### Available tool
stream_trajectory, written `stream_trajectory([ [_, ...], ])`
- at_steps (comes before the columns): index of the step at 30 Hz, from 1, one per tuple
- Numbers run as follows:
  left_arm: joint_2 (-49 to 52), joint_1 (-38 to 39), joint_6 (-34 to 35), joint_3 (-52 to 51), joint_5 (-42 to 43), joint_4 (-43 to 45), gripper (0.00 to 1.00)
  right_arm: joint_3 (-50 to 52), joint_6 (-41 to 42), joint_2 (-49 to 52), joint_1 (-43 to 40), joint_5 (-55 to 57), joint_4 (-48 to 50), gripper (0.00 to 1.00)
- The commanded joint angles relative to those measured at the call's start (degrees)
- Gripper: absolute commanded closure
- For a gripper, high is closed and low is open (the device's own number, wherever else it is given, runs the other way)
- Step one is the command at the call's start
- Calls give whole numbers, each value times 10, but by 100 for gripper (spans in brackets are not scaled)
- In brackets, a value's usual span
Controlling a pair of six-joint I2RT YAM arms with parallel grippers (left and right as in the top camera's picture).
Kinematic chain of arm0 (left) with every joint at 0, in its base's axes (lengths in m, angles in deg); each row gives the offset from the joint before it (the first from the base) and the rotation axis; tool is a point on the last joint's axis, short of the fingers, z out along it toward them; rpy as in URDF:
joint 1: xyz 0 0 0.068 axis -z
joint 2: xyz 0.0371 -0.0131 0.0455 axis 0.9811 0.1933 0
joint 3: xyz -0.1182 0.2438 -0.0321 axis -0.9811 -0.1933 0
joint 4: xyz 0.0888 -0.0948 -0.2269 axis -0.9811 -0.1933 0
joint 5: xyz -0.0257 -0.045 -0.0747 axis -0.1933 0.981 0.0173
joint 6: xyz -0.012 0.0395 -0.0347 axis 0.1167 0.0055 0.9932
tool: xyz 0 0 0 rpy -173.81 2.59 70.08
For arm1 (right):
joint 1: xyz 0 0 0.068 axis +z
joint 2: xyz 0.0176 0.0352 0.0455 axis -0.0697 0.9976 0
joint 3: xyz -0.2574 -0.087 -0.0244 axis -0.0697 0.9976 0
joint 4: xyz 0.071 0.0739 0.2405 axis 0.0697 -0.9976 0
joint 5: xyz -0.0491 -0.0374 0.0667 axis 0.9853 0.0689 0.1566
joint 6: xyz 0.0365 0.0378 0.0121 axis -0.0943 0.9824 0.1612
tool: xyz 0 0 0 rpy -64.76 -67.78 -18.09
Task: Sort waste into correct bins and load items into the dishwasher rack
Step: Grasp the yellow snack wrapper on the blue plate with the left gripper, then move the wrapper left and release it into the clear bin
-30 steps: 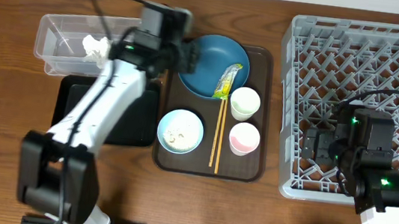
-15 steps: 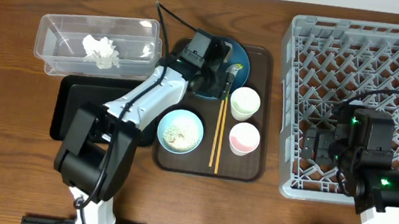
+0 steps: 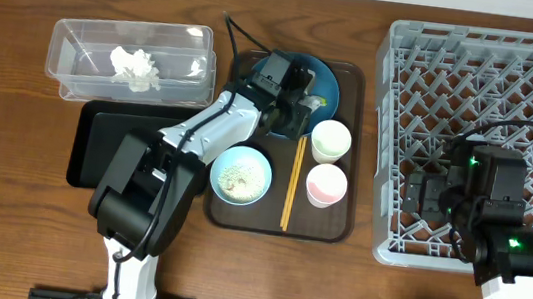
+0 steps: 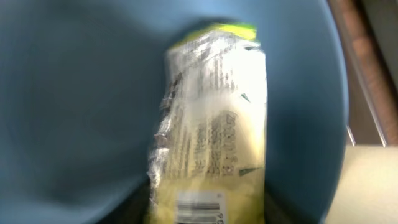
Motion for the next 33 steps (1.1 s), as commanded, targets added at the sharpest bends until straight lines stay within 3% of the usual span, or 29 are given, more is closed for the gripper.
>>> stream_trajectory([
  [1, 1, 0, -4, 9, 0, 3, 72, -13, 5, -3, 2, -2, -1, 1],
  [7, -5, -2, -5, 9, -6, 2, 94, -13, 5, -3, 3, -2, -2, 1],
  [17, -106, -55, -4, 9, -56, -36, 94, -13, 5, -3, 2, -2, -1, 1],
  [25, -212, -168, -5, 9, -85, -78, 94, -13, 5, -3, 3, -2, -1, 1],
  [33, -208, -276, -4, -1, -84, -108, 94, -13, 5, -3, 3, -2, -1, 1],
])
